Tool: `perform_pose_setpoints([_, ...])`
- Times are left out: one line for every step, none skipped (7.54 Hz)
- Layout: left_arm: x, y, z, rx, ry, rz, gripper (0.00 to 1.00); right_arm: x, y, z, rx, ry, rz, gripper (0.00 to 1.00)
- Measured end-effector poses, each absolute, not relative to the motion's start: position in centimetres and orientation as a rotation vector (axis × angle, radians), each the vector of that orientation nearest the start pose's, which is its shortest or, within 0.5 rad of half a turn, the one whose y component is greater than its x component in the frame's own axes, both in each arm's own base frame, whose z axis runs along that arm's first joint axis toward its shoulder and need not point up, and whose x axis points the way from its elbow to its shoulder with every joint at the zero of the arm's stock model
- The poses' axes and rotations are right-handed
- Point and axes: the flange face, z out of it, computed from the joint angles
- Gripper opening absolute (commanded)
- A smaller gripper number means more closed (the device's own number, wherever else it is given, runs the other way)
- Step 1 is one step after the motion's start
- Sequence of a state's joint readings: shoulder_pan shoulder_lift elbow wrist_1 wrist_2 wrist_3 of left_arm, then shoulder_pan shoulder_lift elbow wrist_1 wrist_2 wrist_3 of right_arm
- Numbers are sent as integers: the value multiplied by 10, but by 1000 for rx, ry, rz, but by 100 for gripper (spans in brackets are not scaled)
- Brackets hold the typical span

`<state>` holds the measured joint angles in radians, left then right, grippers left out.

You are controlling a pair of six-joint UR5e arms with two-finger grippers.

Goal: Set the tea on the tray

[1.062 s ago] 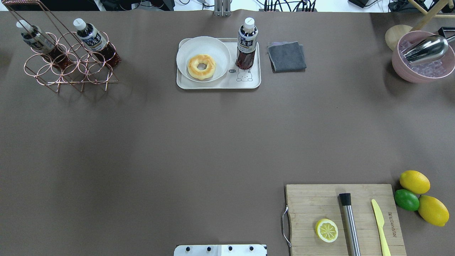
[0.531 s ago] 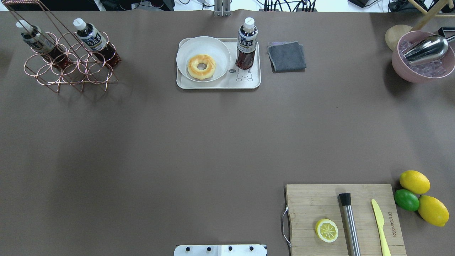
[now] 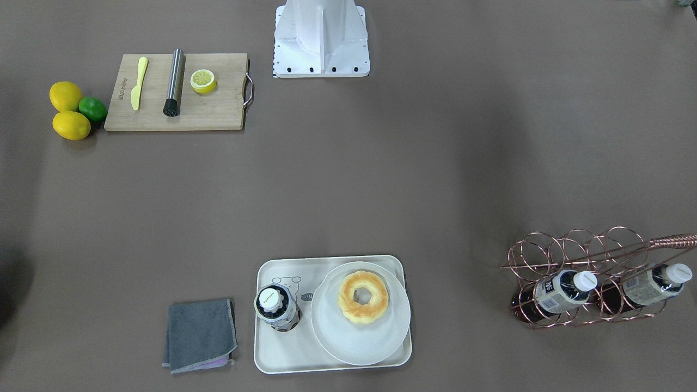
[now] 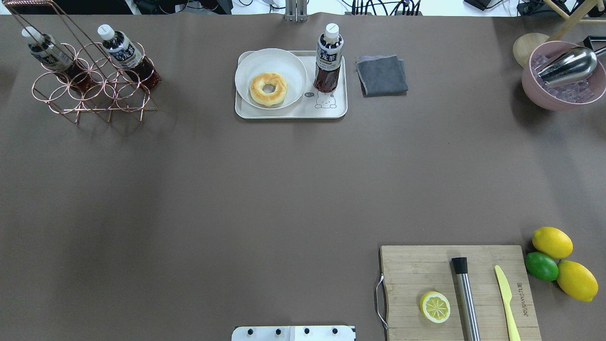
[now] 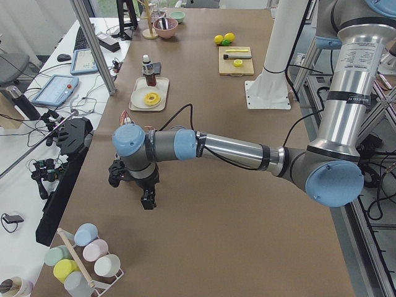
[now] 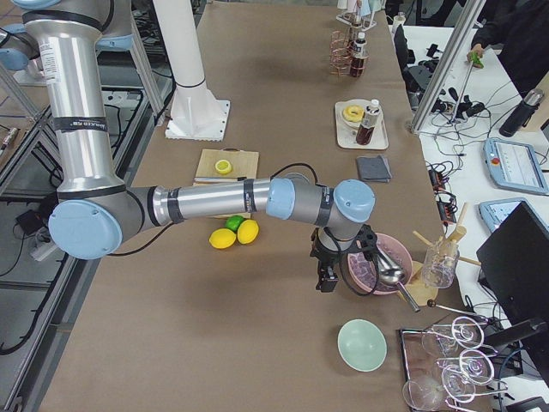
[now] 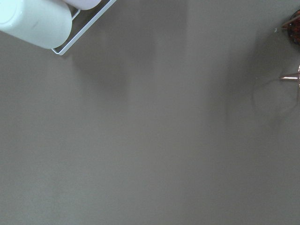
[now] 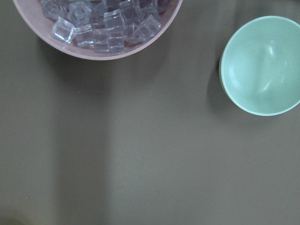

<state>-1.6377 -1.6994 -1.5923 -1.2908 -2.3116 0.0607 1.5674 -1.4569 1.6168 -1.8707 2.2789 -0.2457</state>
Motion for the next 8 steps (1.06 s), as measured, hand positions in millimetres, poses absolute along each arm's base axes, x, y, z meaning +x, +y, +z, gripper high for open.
perform_pose_setpoints([-103, -524, 614, -80, 733, -55, 98, 67, -523, 611, -46, -731, -187, 100])
perform_pose_setpoints([-104, -523, 615, -82, 727, -55, 98, 67, -523, 610, -43, -740, -184, 100])
perform_pose_setpoints([-104, -523, 615, -82, 725, -56, 98, 69, -522, 609, -38, -744, -182, 100])
perform_pose_setpoints([-104, -523, 615, -83, 724, -58, 98, 70, -523, 607, -33, -746, -180, 100])
perform_pose_setpoints([-104, -523, 615, -84, 725, -61, 98, 71, -524, 604, -27, -747, -181, 100])
perform_pose_setpoints([-104, -522, 615, -85, 728, -63, 98, 71, -526, 601, -22, -747, -180, 100])
perform_pose_setpoints([-104, -522, 615, -86, 730, -65, 98, 72, -527, 599, -18, -747, -180, 100])
perform_pose_setpoints([-104, -522, 615, -86, 731, -66, 98, 72, -528, 597, -13, -750, -180, 100])
